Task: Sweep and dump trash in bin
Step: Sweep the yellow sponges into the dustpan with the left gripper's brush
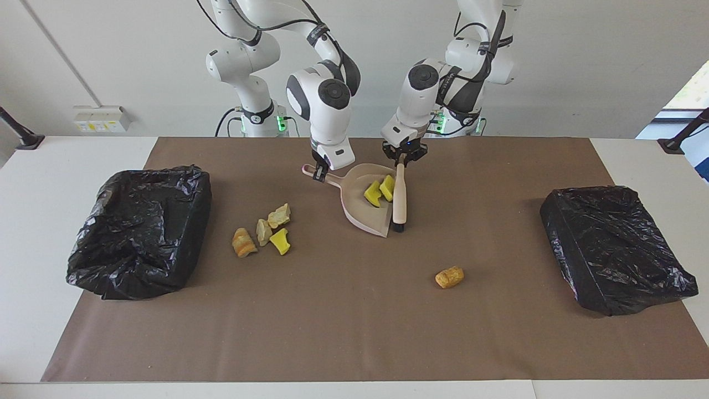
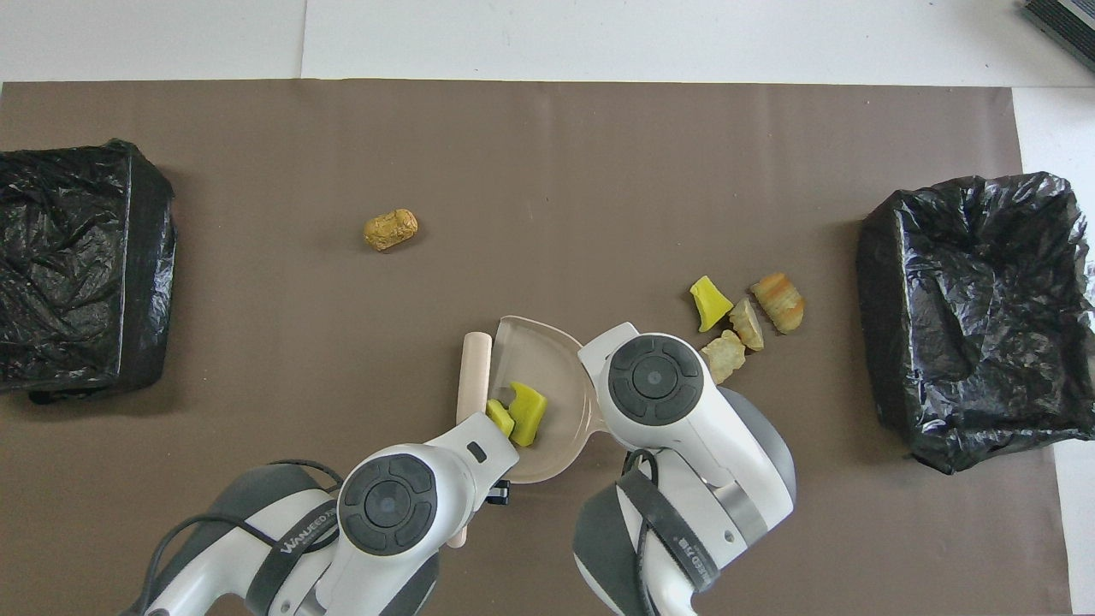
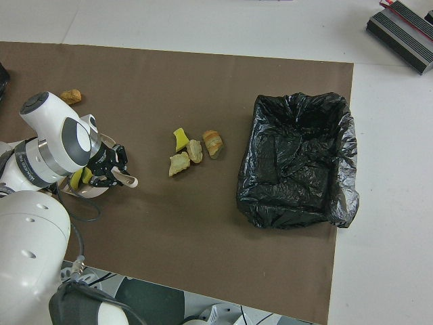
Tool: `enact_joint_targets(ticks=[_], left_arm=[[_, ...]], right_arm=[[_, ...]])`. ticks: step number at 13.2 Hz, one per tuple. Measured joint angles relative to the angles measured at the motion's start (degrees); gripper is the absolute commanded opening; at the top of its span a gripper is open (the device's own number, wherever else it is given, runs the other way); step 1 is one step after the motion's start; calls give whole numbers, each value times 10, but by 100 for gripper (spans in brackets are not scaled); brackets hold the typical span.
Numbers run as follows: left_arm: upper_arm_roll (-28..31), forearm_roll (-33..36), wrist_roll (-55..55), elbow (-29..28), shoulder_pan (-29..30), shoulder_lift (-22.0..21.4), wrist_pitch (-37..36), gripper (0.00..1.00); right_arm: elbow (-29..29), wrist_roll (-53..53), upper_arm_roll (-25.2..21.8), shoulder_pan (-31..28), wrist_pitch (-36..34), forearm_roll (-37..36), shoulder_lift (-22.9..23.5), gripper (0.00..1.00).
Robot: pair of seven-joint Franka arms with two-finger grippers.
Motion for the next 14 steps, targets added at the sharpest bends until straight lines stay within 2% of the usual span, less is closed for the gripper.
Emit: enact_joint_targets(ticks=[3,6,10,14], left_arm=[[0,0,-32,37,-15,0,-1,0],[12,0,-35,61,-1,0,-6,0],[17,8,-14,85,74,1,-17,0],[19,13,103,106,165,21,-15,0]], right_arm=[[0,0,0,0,0,0,0,0],[0,2,0,0,0,0,0,0],[-1,40,0,0,23,-1,1,0],[-3,57,-3,-9,119,-48,17,0]])
